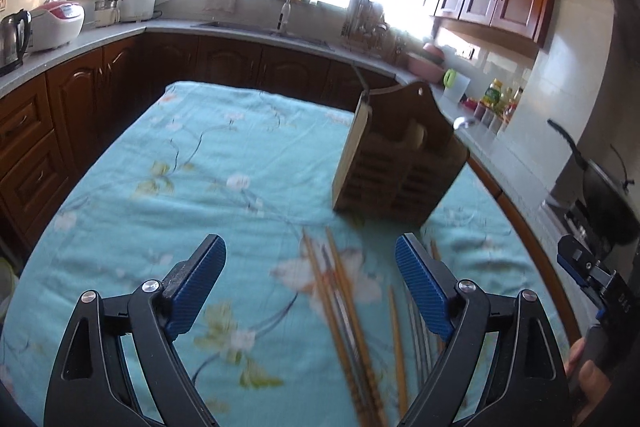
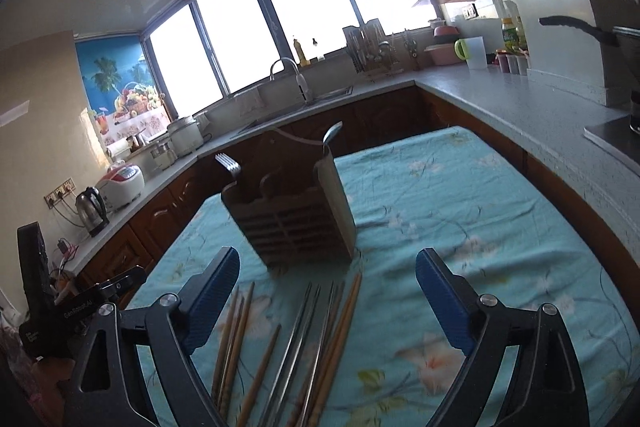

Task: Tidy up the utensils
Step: 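Move both open grippers back down to the chopsticks on the table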

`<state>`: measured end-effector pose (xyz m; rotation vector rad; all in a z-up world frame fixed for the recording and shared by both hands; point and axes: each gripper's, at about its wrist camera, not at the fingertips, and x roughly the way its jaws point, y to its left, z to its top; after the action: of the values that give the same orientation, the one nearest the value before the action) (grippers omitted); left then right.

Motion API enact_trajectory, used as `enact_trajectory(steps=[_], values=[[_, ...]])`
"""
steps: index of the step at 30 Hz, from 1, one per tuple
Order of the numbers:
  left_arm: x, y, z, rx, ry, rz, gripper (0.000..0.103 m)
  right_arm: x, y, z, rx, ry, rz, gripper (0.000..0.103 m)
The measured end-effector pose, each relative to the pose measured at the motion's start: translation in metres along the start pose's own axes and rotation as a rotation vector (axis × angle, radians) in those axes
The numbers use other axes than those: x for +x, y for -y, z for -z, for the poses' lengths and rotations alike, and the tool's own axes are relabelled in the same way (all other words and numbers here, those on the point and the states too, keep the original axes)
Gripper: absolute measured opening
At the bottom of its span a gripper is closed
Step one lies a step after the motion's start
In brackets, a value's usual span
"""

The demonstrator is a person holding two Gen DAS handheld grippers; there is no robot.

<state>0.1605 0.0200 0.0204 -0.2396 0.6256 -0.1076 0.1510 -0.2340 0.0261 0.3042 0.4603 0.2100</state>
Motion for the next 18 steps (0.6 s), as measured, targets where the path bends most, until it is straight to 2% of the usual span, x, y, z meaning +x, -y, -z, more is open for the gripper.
enact_trajectory(steps=[8,18], values=[[0.003,-0.008,0.025,-0.005,-0.067,-0.015,0.089,-0.003,-0.002,0.034,0.003,-0.079,0.022,0.092],[0.014,-0.01,0.025,-0.004,-0.112,-0.028,0.089,0.002,-0.005,0.038,-0.002,-0.1,0.027,0.092]])
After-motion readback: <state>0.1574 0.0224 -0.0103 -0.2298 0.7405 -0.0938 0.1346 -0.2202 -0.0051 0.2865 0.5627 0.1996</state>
